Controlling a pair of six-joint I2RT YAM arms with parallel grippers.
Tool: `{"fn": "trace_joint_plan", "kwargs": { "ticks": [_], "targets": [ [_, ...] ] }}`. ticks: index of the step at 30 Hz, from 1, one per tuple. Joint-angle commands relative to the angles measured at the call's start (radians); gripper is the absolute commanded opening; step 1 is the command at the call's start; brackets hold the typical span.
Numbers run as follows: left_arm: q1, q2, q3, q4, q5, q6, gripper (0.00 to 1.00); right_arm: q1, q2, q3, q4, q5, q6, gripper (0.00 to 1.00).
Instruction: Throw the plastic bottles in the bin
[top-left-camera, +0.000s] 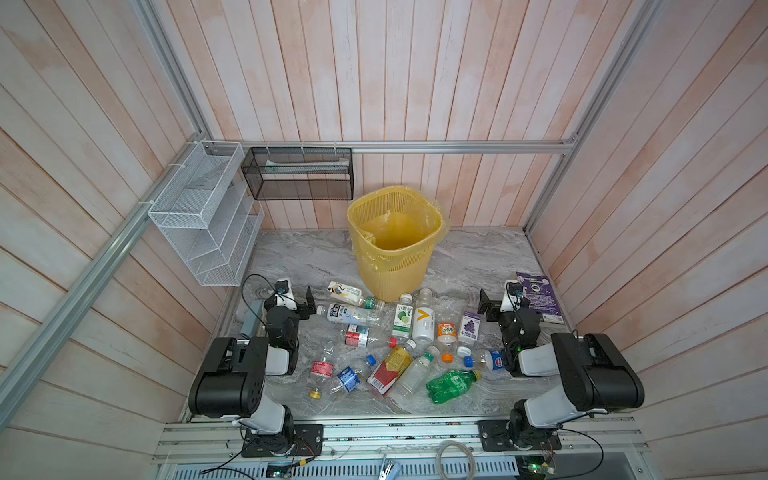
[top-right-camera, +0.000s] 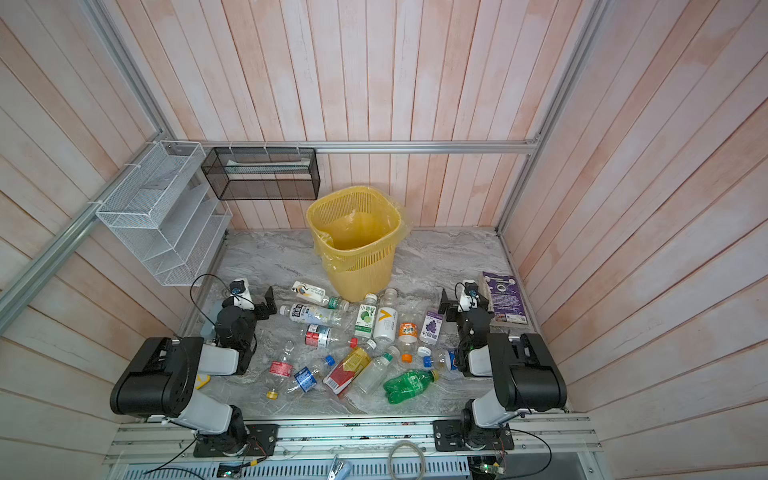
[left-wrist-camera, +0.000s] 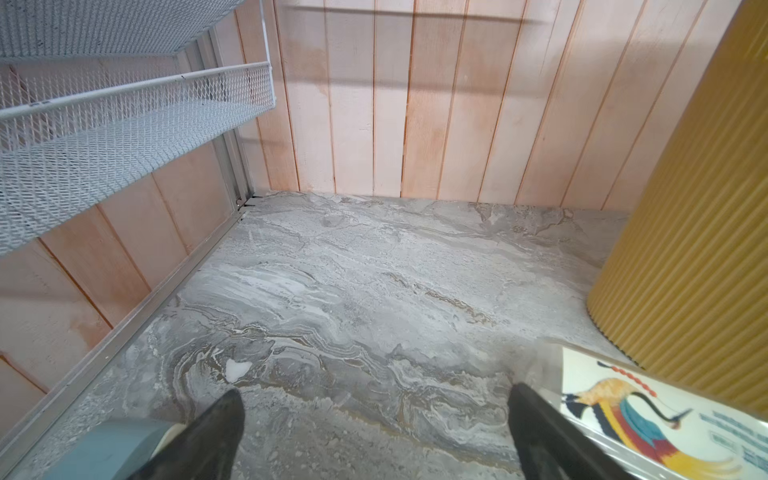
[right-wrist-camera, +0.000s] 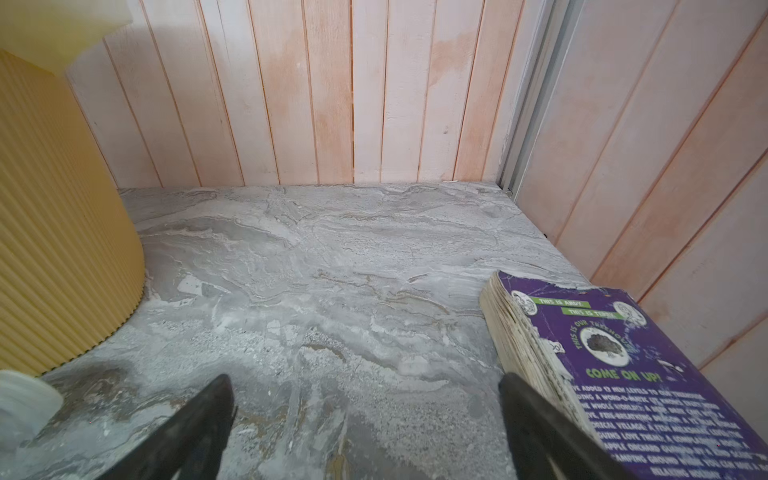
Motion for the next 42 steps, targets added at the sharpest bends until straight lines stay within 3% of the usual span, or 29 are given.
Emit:
{"fn": "trace_joint_plan", "kwargs": {
  "ticks": [1, 30, 33, 34, 36, 37, 38, 40, 42],
  "targets": [
    [0.004, -0.009, 0.009, -0.008, 0.012, -0.006, 1.00, -0.003, -0.003, 0.014, 0.012, -0.011, -0.004, 1.00],
    [0.004, -0.008, 0.012, -0.011, 0.012, -0.006, 1.00, -0.003, -0.002, 0.015, 0.008, -0.011, -0.003, 0.99],
    [0.004, -0.013, 0.011, 0.005, 0.005, -0.010, 1.00, -0.003, -0.003, 0.014, 0.010, -0.010, -0.003, 0.96],
    [0.004, -0.047, 0.032, -0.067, -0.011, -0.015, 1.00, -0.002, -0.006, 0.015, 0.015, 0.001, -0.001, 0.95],
    [0.004, -0.148, 0.139, -0.362, -0.057, -0.046, 1.00, -0.002, -0.063, 0.120, -0.208, 0.075, 0.037, 0.94],
    [0.004, -0.190, 0.200, -0.507, -0.095, -0.100, 1.00, -0.004, -0.082, 0.268, -0.548, 0.127, 0.089, 0.94],
    [0.003, -0.232, 0.237, -0.590, -0.112, -0.133, 1.00, -0.003, -0.070, 0.398, -0.768, 0.146, 0.124, 0.94],
    [0.002, -0.311, 0.254, -0.635, -0.084, -0.165, 1.00, -0.004, -0.030, 0.590, -1.130, 0.175, 0.224, 0.88],
    [0.001, -0.374, 0.239, -0.616, -0.061, -0.210, 1.00, -0.002, -0.022, 0.699, -1.354, 0.177, 0.333, 0.86]
  ]
}}
